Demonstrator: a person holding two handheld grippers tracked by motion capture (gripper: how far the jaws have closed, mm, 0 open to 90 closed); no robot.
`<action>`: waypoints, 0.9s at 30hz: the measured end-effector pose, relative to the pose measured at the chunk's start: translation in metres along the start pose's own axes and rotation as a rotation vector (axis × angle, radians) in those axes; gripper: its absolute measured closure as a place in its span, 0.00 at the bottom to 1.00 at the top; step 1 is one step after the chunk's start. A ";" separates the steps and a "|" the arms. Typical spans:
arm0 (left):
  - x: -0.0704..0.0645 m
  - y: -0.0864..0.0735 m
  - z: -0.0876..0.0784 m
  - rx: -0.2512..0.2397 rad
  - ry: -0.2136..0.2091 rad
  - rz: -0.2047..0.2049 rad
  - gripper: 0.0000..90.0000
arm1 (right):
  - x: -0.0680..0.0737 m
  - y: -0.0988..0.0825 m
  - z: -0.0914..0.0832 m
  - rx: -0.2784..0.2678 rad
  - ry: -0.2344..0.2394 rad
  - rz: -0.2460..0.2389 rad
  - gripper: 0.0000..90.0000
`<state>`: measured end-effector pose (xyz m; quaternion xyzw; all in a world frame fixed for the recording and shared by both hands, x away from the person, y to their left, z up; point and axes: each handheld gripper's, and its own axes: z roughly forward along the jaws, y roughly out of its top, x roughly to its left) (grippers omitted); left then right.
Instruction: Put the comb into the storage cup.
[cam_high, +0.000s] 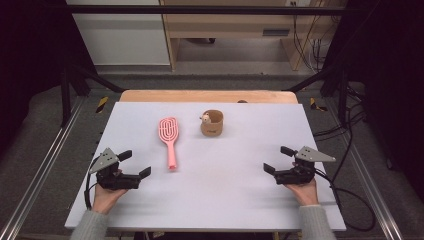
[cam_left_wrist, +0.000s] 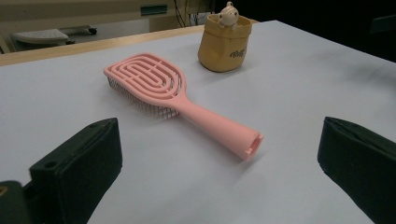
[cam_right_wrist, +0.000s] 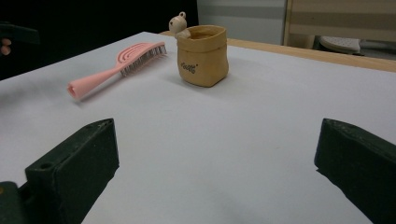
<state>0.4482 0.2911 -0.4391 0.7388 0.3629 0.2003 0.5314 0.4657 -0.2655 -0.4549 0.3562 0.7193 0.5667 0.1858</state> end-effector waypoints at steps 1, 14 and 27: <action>-0.002 0.002 0.001 0.002 0.001 0.006 0.00 | 0.000 0.000 0.000 0.000 -0.001 0.001 0.00; -0.007 0.014 0.005 0.020 0.011 0.018 0.00 | 0.000 0.000 0.000 0.002 -0.002 -0.002 0.00; -0.010 0.027 0.015 0.058 0.008 0.040 0.00 | 0.000 -0.001 0.001 0.010 -0.002 -0.003 0.00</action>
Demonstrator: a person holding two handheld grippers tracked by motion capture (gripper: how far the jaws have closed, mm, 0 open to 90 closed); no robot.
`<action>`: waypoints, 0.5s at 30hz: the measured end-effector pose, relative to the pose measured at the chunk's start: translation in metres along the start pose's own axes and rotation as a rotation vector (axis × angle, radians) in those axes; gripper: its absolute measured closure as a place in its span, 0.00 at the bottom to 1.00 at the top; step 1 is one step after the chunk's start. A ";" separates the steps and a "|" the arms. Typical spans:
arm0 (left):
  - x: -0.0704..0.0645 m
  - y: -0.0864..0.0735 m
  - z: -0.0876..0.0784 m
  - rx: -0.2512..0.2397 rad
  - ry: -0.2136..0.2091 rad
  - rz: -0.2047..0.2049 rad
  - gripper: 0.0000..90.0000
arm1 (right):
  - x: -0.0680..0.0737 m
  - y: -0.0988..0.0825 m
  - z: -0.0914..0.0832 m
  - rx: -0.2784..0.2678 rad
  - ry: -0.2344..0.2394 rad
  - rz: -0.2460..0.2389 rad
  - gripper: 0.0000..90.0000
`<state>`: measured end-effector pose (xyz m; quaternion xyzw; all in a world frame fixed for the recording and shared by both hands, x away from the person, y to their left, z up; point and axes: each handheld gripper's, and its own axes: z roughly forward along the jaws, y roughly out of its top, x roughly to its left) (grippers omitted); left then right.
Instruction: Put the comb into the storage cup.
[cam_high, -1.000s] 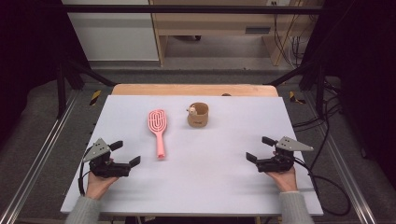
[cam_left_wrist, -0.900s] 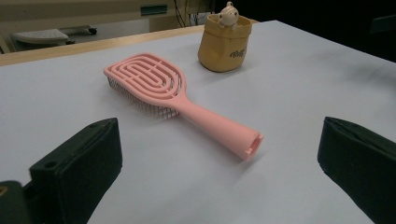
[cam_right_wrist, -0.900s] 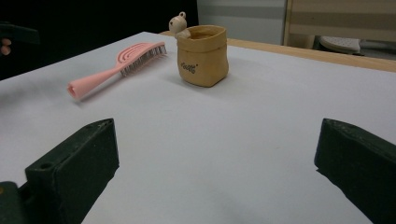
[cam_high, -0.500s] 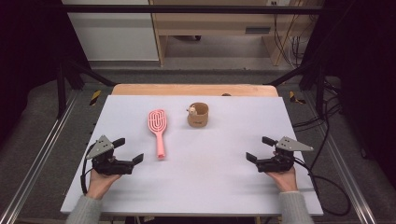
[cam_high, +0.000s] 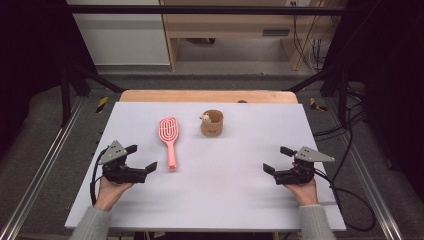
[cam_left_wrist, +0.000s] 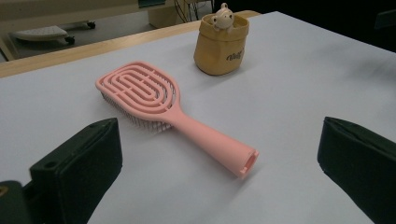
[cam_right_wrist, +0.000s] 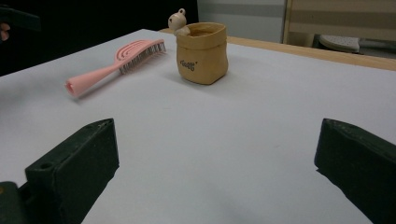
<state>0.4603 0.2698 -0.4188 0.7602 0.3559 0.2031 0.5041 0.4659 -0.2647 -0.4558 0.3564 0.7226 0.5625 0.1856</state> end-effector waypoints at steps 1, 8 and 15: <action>0.000 0.001 0.001 0.003 -0.001 0.002 0.00 | 0.000 0.000 0.000 -0.001 -0.001 -0.003 0.00; -0.002 0.006 0.010 0.021 -0.003 0.002 0.01 | 0.000 0.000 0.000 0.000 -0.001 -0.002 0.00; -0.003 0.011 0.016 0.027 0.000 -0.008 0.03 | 0.000 0.000 0.001 0.003 0.000 -0.004 0.00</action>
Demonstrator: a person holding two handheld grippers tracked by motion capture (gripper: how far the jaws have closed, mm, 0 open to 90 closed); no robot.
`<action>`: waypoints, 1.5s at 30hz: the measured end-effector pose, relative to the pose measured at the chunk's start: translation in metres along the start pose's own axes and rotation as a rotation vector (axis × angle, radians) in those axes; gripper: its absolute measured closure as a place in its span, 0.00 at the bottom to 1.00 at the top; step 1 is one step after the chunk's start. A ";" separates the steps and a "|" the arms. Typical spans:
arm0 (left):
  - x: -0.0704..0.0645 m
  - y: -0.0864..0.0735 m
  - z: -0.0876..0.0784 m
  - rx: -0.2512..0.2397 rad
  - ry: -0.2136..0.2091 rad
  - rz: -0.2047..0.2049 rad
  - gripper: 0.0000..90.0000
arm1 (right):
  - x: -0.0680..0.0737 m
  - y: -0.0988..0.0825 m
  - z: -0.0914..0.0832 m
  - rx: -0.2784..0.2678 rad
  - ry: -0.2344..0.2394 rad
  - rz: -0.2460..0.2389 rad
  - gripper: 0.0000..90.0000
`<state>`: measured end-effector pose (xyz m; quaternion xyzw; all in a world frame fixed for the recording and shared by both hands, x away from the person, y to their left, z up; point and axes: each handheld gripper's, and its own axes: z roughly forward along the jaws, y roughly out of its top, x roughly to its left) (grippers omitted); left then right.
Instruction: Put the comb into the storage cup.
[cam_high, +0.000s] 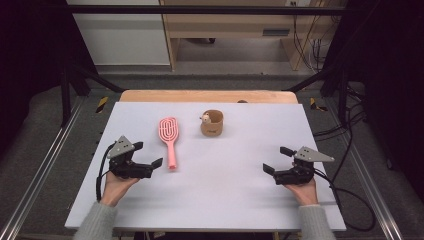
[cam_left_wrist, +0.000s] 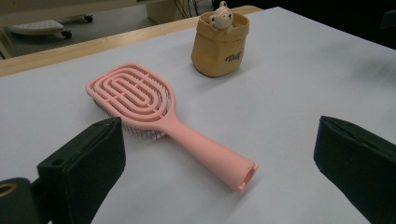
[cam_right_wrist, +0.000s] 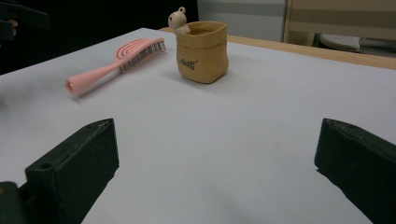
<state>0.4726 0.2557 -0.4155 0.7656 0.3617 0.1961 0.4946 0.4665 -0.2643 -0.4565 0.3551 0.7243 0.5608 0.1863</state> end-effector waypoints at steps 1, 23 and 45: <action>0.000 0.001 0.001 0.002 0.001 -0.001 0.03 | 0.000 0.000 0.000 -0.001 -0.001 0.002 0.00; 0.000 0.009 0.021 0.049 0.006 -0.034 0.31 | 0.000 0.000 0.001 0.002 -0.003 0.004 0.00; -0.008 0.018 0.040 0.102 -0.022 -0.022 0.66 | 0.000 0.000 0.000 0.002 -0.004 0.005 0.00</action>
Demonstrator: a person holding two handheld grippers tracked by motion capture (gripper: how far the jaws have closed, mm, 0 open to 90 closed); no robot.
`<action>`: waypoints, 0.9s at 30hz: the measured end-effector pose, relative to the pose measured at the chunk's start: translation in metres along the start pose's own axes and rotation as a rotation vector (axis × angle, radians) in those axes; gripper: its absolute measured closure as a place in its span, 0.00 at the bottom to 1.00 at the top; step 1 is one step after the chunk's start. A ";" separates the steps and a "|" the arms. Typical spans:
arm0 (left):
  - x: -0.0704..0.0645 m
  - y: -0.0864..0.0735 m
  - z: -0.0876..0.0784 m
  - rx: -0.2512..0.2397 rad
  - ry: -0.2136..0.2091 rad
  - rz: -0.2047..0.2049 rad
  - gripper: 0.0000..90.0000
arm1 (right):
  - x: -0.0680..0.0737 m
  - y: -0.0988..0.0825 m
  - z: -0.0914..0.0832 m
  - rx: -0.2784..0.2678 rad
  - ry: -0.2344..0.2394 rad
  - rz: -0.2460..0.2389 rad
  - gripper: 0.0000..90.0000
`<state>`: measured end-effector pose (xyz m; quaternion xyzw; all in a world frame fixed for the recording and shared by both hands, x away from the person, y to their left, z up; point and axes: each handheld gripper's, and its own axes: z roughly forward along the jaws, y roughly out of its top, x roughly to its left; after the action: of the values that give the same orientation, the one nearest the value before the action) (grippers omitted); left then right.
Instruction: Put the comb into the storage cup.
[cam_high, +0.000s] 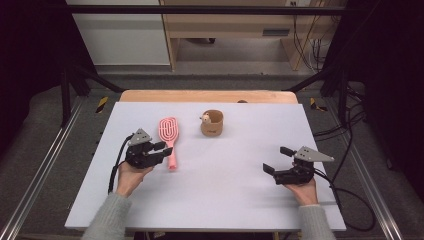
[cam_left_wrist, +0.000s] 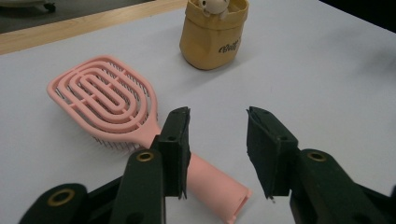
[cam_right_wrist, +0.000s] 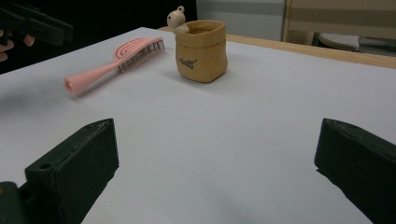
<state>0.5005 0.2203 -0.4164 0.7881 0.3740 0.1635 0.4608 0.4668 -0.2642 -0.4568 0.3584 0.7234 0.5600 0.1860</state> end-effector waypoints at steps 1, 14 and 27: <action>0.000 0.000 0.000 0.000 0.000 0.000 0.68 | 0.000 0.000 0.000 0.000 0.000 0.000 0.00; -0.003 0.000 0.013 0.053 0.004 0.024 0.88 | 0.000 0.000 0.000 0.000 0.000 -0.001 0.00; -0.006 -0.002 0.026 0.105 -0.009 0.035 0.99 | 0.000 0.000 0.000 0.000 0.000 -0.001 0.00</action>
<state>0.5116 0.2007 -0.4315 0.8183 0.3661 0.1482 0.4176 0.4667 -0.2642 -0.4568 0.3580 0.7236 0.5599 0.1863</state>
